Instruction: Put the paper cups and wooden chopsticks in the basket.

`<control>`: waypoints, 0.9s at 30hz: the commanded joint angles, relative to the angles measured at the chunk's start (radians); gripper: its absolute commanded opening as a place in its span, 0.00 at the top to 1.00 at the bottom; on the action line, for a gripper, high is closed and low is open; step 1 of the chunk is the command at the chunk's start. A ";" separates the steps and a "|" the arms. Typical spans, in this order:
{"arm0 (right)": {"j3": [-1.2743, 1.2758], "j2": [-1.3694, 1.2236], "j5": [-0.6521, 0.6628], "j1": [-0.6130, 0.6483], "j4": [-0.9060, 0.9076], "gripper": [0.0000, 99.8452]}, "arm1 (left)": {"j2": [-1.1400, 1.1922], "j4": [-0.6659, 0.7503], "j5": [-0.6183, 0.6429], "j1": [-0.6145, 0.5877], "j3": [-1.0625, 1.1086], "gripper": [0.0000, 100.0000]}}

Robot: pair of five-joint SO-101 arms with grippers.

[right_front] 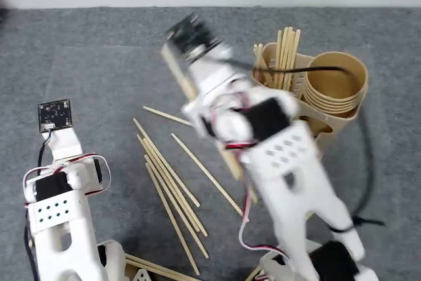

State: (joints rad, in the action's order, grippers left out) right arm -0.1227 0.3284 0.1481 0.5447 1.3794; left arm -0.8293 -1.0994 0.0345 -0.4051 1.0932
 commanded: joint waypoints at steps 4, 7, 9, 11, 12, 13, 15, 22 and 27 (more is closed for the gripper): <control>-0.281 0.079 0.015 -0.173 -0.127 0.99 | -0.002 0.020 -0.014 0.002 -0.005 0.98; -0.302 0.087 0.014 -0.213 -0.248 0.99 | -0.002 0.020 -0.014 0.003 -0.005 0.98; -0.298 0.093 0.014 -0.236 -0.321 0.99 | 0.000 0.020 -0.014 0.003 -0.004 0.98; -0.298 0.093 0.020 -0.262 -0.380 0.99 | 0.002 0.020 -0.014 0.003 -0.004 0.98; -0.298 0.094 0.020 -0.274 -0.406 0.99 | 0.002 0.020 -0.014 0.003 -0.004 0.98; -0.298 0.096 0.020 -0.286 -0.433 0.99 | 0.003 0.020 -0.014 0.003 -0.004 0.98; -0.292 0.096 0.020 -0.317 -0.496 0.99 | 0.003 0.020 -0.014 0.003 -0.004 0.98; -0.040 0.097 0.020 -0.366 -0.691 0.99 | 0.003 0.020 -0.014 0.002 -0.004 0.98; 0.307 0.154 0.020 -0.407 -0.974 0.99 | 0.003 0.020 -0.014 0.002 -0.004 0.98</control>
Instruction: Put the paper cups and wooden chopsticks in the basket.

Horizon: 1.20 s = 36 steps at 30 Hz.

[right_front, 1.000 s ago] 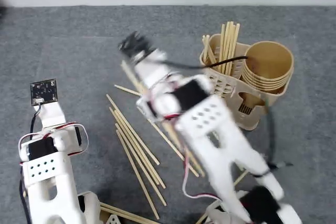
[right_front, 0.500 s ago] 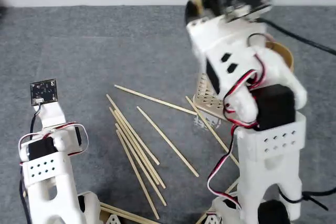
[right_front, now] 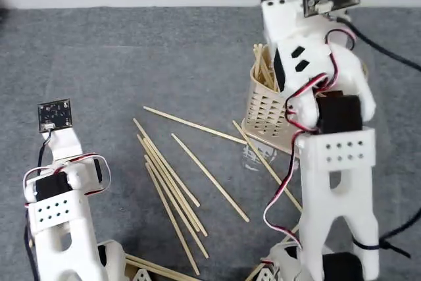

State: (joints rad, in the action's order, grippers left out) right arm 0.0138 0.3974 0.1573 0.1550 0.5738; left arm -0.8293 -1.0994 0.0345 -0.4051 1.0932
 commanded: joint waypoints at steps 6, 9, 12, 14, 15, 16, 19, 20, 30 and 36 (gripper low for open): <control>0.535 0.228 0.015 -0.021 -0.394 0.99 | 0.003 0.020 -0.014 0.003 -0.004 0.98; 0.580 0.236 0.012 -0.022 -0.392 0.99 | 0.003 0.020 -0.014 0.005 -0.004 0.98; 0.582 0.226 0.014 -0.022 -0.351 0.96 | 0.003 0.020 -0.014 0.005 -0.004 0.98; 0.562 0.229 0.014 -0.016 -0.289 0.90 | 0.005 0.020 -0.014 0.005 -0.004 0.98; 0.545 0.234 0.014 -0.015 -0.255 0.88 | 0.003 0.020 -0.014 0.005 -0.004 0.98; 0.522 0.239 0.014 -0.015 -0.219 0.86 | 0.002 0.020 -0.014 0.005 -0.004 0.98; 0.430 0.263 0.012 -0.008 -0.059 0.86 | -0.002 0.020 -0.014 0.002 -0.012 0.98; 0.399 0.272 0.012 0.008 0.007 0.86 | -0.003 0.020 -0.014 0.002 -0.015 0.98; 0.368 0.394 -0.087 0.199 0.573 0.86 | 0.008 -0.130 -0.014 0.063 -0.174 0.98; 0.585 0.452 -0.201 0.311 0.627 0.86 | 0.008 -0.273 -0.009 0.198 -0.274 0.98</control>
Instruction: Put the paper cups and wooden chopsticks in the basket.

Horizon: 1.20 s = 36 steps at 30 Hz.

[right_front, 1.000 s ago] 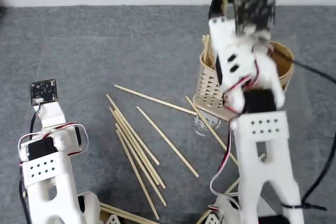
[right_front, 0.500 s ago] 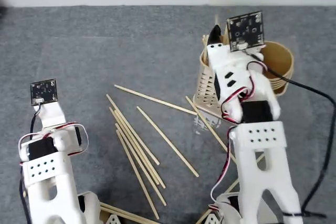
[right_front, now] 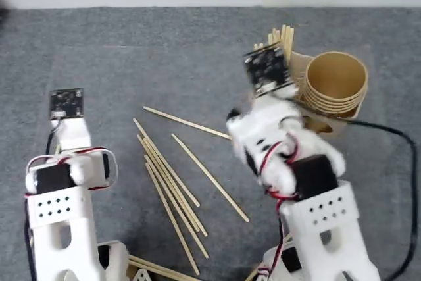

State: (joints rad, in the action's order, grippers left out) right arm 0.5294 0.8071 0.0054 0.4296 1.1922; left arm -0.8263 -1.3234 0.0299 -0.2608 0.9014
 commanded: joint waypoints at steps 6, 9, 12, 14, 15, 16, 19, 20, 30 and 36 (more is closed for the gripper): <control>0.308 0.059 -0.121 0.036 -0.116 0.86 | 0.064 -0.075 -0.003 0.138 -0.113 0.99; 0.419 0.054 -0.124 0.005 -0.246 0.86 | 0.207 -0.075 0.018 0.160 -0.186 0.99; 0.482 0.050 -0.127 -0.041 -0.344 0.86 | 0.388 -0.075 0.040 0.176 -0.295 0.99; 0.511 0.050 -0.129 -0.070 -0.384 0.86 | 0.512 -0.075 0.040 0.195 -0.372 0.98; 0.523 0.050 -0.129 -0.077 -0.398 0.86 | 0.571 -0.075 0.040 0.206 -0.409 0.98; 0.539 0.050 -0.129 -0.082 -0.414 0.86 | 0.628 -0.077 0.040 0.215 -0.444 0.98; 0.574 0.050 -0.129 -0.084 -0.455 0.86 | 0.784 -0.080 0.075 0.242 -0.552 0.98; 0.582 0.050 -0.129 -0.084 -0.466 0.86 | 0.833 -0.083 0.120 0.252 -0.587 0.98; 0.586 0.050 -0.129 -0.084 -0.470 0.86 | 1.250 -0.167 0.308 0.315 -0.868 0.97; 0.588 0.050 -0.129 -0.084 -0.467 0.86 | 1.309 -0.173 0.316 0.308 -0.908 0.84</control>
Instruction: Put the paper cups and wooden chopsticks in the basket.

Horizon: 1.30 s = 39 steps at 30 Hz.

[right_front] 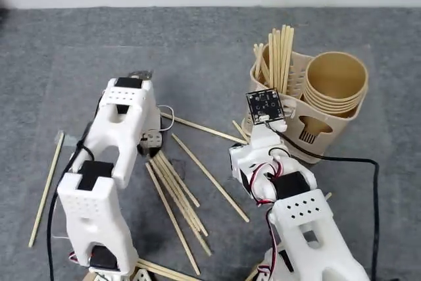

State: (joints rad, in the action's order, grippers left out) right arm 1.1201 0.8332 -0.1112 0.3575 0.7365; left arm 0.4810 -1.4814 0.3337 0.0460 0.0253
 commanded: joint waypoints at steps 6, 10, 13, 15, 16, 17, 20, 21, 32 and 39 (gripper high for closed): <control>-0.003 0.024 -0.012 -0.012 -0.010 0.86 | -0.006 -0.021 0.012 0.002 -0.031 0.82; -0.003 0.024 -0.012 -0.012 -0.010 0.85 | -0.087 -0.075 0.011 0.002 -0.028 0.82; -0.003 0.024 -0.011 -0.013 -0.008 0.85 | -0.176 -0.095 0.011 0.002 -0.025 0.82; -0.003 0.025 -0.008 -0.013 -0.008 0.85 | -0.219 -0.094 0.011 0.002 -0.025 0.82; -0.003 0.027 -0.006 -0.013 -0.007 0.85 | -0.230 -0.087 0.012 0.003 -0.021 0.82; -0.003 0.031 -0.006 -0.015 -0.007 0.85 | -0.230 -0.083 0.017 0.008 -0.018 0.82; -0.003 0.031 -0.005 -0.018 -0.007 0.85 | -0.207 -0.014 0.066 0.012 0.013 0.82; -0.003 0.033 -0.005 -0.027 -0.007 0.85 | -0.193 0.025 0.077 0.012 0.027 0.82; -0.005 0.033 -0.005 -0.053 -0.010 0.85 | -0.152 0.176 0.132 0.057 0.090 0.82; -0.005 0.033 -0.003 -0.054 -0.008 0.85 | -0.135 0.186 0.181 0.137 0.114 0.82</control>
State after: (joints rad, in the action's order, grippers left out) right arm 1.1201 0.8332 -0.1112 0.3176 0.7365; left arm 0.3629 -1.3096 0.4902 0.1565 0.1373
